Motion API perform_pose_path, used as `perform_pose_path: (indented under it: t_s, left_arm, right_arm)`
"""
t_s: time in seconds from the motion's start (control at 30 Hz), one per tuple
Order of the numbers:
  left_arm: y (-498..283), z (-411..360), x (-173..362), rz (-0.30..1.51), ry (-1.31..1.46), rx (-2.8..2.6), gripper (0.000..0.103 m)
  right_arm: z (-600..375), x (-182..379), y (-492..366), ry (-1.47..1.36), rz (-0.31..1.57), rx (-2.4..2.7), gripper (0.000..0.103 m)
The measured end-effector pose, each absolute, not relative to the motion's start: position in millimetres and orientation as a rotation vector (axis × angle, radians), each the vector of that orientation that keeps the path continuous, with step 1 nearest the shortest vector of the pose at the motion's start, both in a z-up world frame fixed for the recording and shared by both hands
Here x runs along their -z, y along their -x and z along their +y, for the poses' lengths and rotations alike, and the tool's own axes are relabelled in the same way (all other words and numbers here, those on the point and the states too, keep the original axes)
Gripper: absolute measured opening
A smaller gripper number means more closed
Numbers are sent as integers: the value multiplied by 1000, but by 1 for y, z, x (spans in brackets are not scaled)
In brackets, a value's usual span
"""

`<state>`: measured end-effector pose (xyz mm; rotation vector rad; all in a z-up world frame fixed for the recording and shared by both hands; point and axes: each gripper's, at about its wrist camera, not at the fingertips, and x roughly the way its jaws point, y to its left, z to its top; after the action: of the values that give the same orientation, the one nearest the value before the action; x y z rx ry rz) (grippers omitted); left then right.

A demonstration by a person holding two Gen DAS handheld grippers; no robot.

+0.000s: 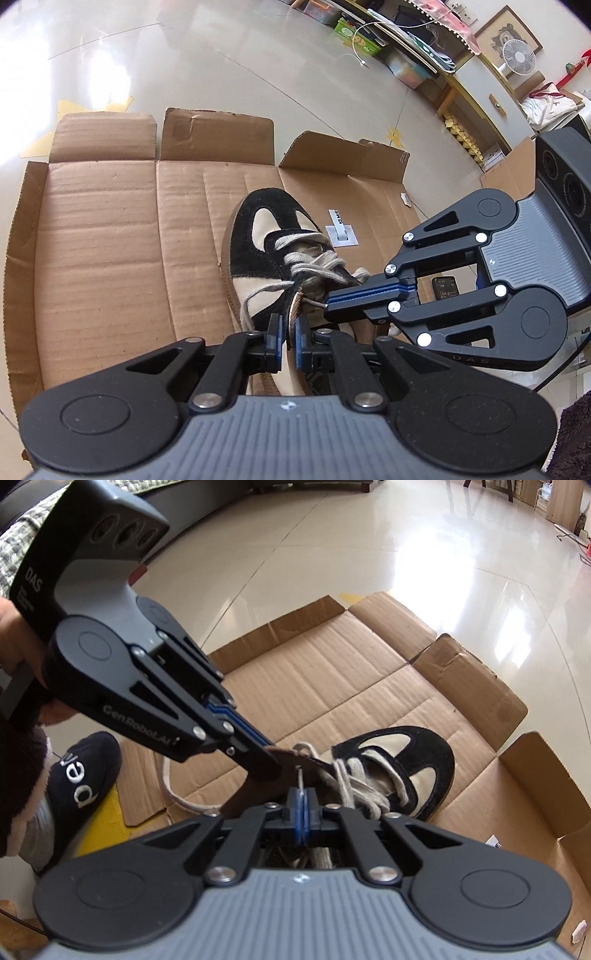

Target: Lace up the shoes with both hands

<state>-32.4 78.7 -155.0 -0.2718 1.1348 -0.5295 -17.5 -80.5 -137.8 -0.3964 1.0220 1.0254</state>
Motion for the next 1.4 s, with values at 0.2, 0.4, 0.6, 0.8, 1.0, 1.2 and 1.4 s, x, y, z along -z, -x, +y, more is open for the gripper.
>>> perform_pose_path:
  t_s: [0.2, 0.4, 0.6, 0.8, 1.0, 1.2, 1.4]
  left_arm:
    - [32, 79, 156, 1136, 272, 534, 6]
    - [33, 80, 156, 1135, 266, 534, 6]
    - [32, 78, 155, 1136, 260, 545, 6]
    - [31, 76, 156, 1171, 268, 584, 15]
    - [26, 103, 161, 1196, 552, 589, 38]
    - [23, 130, 186, 1214, 950, 474, 38]
    - [23, 135, 209, 1238, 1178, 364, 30]
  right_arm:
    - [-78, 138, 18, 396, 1013, -1036, 1]
    - [-74, 138, 18, 416, 996, -1034, 1]
    - [-73, 135, 16, 384, 970, -1036, 1]
    - [-72, 138, 14, 364, 950, -1049, 2]
    - [-80, 140, 12, 328, 951, -1050, 6]
    - [-83, 139, 13, 322, 949, -1047, 7]
    - [-83, 141, 13, 317, 952, -1049, 7]
